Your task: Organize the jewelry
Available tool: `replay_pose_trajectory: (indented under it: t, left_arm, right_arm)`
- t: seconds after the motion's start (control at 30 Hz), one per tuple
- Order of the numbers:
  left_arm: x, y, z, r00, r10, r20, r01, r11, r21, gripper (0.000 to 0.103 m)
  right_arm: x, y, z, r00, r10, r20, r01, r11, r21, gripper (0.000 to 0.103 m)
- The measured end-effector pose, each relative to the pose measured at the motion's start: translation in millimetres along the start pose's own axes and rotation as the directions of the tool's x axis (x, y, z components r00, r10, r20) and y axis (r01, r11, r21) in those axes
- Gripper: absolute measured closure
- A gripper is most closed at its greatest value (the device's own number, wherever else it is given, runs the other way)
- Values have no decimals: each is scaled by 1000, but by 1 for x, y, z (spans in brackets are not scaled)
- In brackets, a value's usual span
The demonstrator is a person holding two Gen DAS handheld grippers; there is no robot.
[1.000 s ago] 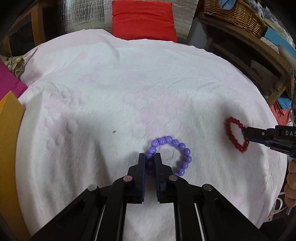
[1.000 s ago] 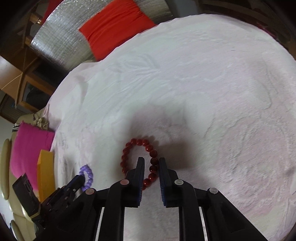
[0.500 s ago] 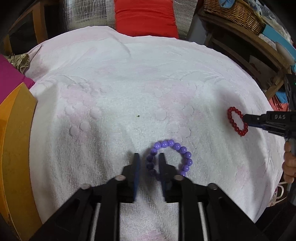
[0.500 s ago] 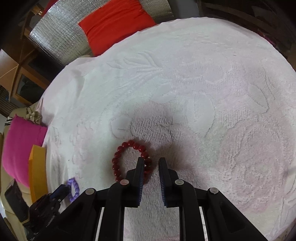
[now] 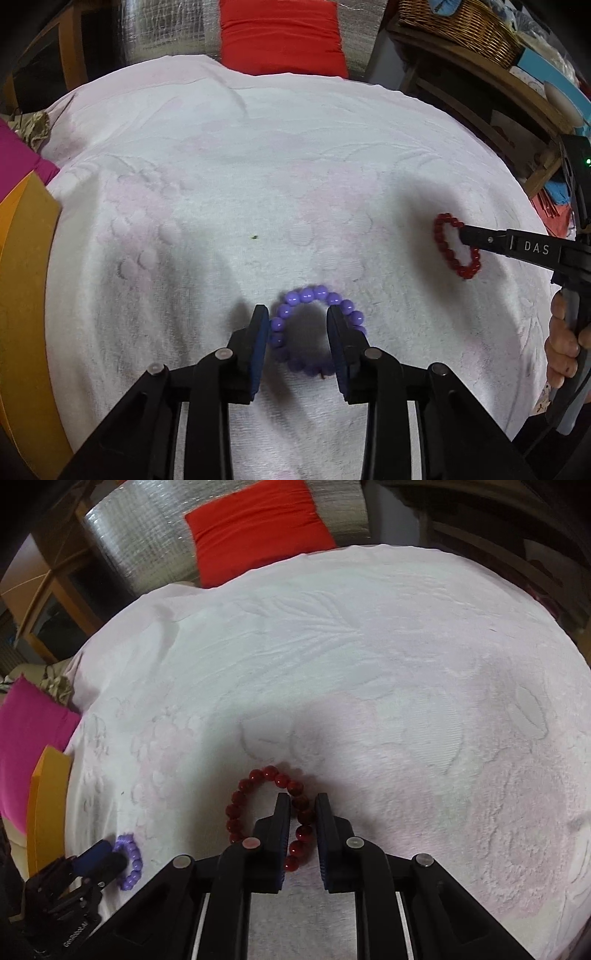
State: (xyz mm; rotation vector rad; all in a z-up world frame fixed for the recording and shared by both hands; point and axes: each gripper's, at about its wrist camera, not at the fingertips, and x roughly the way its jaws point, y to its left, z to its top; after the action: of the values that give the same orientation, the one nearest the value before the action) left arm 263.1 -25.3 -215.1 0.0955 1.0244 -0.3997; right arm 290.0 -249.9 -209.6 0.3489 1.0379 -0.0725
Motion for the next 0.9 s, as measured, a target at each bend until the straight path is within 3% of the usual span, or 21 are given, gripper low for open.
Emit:
replay_pose_trajectory:
  t: [0.27, 0.6, 0.9]
  left_arm:
    - [5, -4, 4, 1000, 14, 6, -14, 1000, -16, 90]
    - [18, -16, 15, 999, 26, 19, -26, 999, -23, 91]
    - [16, -20, 11, 1000, 24, 2, -24, 1000, 4, 85]
  right_arm:
    - [-2, 4, -8, 994, 91, -53, -92, 996, -11, 89]
    - [-13, -24, -4, 999, 34, -22, -33, 999, 28, 89]
    - [-9, -16, -2, 993, 85, -81, -81, 996, 44, 88]
